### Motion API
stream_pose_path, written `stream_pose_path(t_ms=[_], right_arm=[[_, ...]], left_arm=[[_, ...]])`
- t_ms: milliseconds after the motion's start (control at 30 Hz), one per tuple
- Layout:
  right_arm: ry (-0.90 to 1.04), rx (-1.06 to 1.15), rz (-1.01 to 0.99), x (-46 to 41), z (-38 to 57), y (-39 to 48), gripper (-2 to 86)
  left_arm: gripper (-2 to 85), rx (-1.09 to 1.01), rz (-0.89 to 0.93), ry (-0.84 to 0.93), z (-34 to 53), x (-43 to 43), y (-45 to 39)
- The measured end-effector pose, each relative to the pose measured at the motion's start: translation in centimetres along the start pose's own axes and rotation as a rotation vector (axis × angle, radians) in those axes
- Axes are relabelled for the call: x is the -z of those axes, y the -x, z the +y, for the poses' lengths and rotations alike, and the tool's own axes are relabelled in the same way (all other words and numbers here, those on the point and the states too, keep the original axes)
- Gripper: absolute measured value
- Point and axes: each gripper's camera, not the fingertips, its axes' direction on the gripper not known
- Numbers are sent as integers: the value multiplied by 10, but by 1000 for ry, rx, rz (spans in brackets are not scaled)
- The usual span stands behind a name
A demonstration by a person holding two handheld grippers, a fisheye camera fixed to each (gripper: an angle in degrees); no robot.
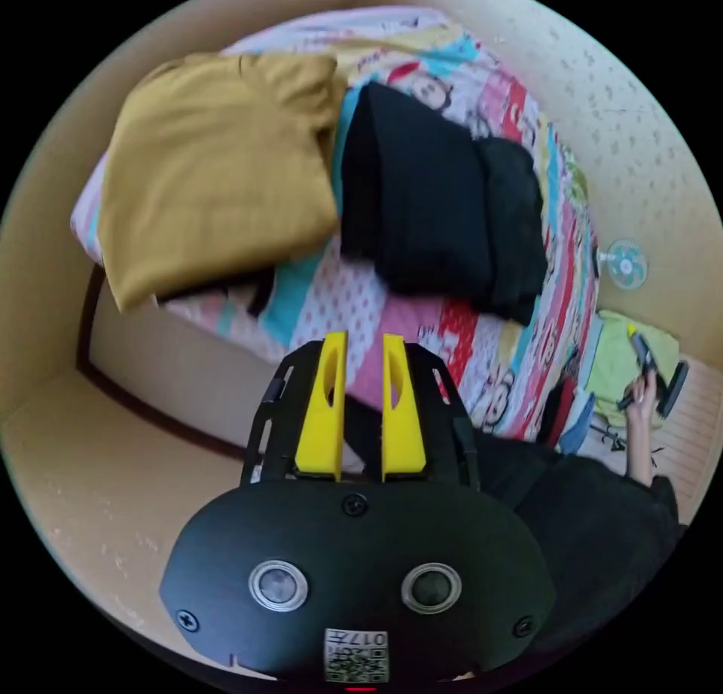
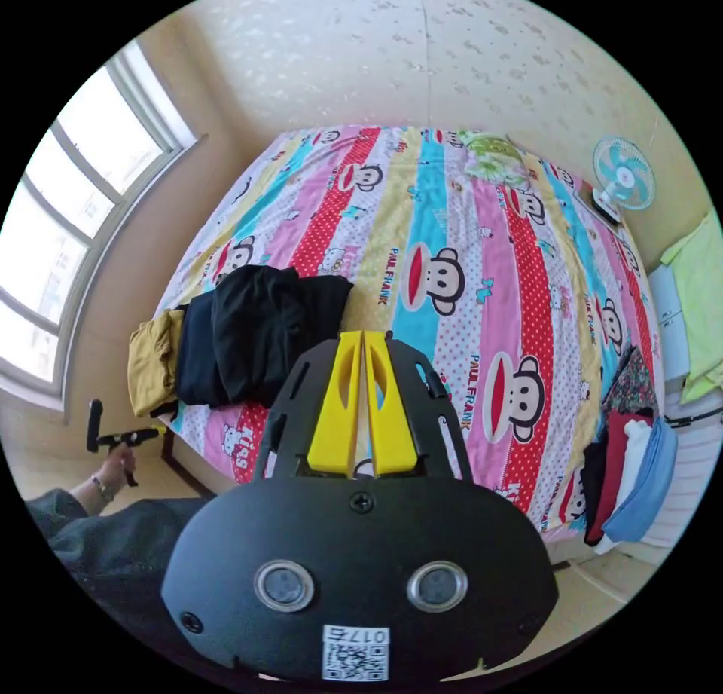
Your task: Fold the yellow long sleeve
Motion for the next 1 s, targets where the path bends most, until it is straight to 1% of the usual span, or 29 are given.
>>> stream_pose_path(t_ms=[67, 100, 167, 233, 300, 333, 367, 433, 500, 533, 567, 600, 633, 667, 700, 767, 800, 867, 900, 933, 967, 1000], right_arm=[[31, -29, -14, -3, 18, 8, 2], [58, -81, -24, -3, 30, 5, 2], [63, -168, -35, 4, 51, -5, 2], [44, -250, -19, 16, 76, -15, 2], [95, -334, 46, 25, 103, -23, 2], [113, -349, 63, 26, 109, -24, 2], [141, -374, 95, 29, 120, -25, 2], [155, -411, 139, 34, 135, -21, 2], [149, -452, 170, 37, 151, -11, 2], [144, -461, 173, 38, 154, -8, 2], [127, -478, 169, 38, 160, -1, 2], [103, -493, 150, 38, 164, 6, 2], [88, -498, 135, 38, 166, 10, 2], [55, -502, 101, 37, 168, 18, 2], [14, -490, 58, 36, 169, 26, 2], [-54, -434, -23, 33, 168, 41, 2], [-94, -378, -83, 31, 164, 52, 2], [-122, -291, -156, 27, 153, 70, 2], [-134, -226, -187, 26, 143, 83, 2], [-144, -188, -205, 27, 138, 90, 2], [-177, -109, -241, 31, 129, 105, 3], [-229, -31, -282, 41, 122, 119, 3]], left_arm=[[113, 66, 28, -133, -41, 29, 3], [117, 82, 26, -163, -51, 35, 5], [134, 145, -24, -260, -86, 48, 12], [144, 203, -76, -248, -107, 37, 19], [140, 255, -109, -159, -116, 8, 28], [132, 268, -157, -169, -108, -3, 27], [122, 273, -185, -228, -91, -6, 22], [106, 270, -192, -271, -65, -8, 17], [60, 290, -95, -272, -34, -5, 26], [55, 314, 72, -272, -10, 1, 44], [50, 315, 287, -306, 20, 12, 62], [48, 293, 398, -346, 37, 23, 67], [46, 170, 575, -451, 76, 53, 67], [43, -1, 688, -536, 116, 88, 59], [41, -77, 733, -563, 136, 105, 54], [28, -355, 924, -667, 210, 168, 33], [23, -415, 952, -696, 227, 183, 27], [15, -678, 986, -789, 280, 238, 1], [14, -758, 992, -808, 291, 251, -8], [12, -932, 1024, -854, 314, 277, -26], [10, -1124, 1098, -901, 337, 299, -43], [10, -1220, 1152, -923, 347, 308, -51]])
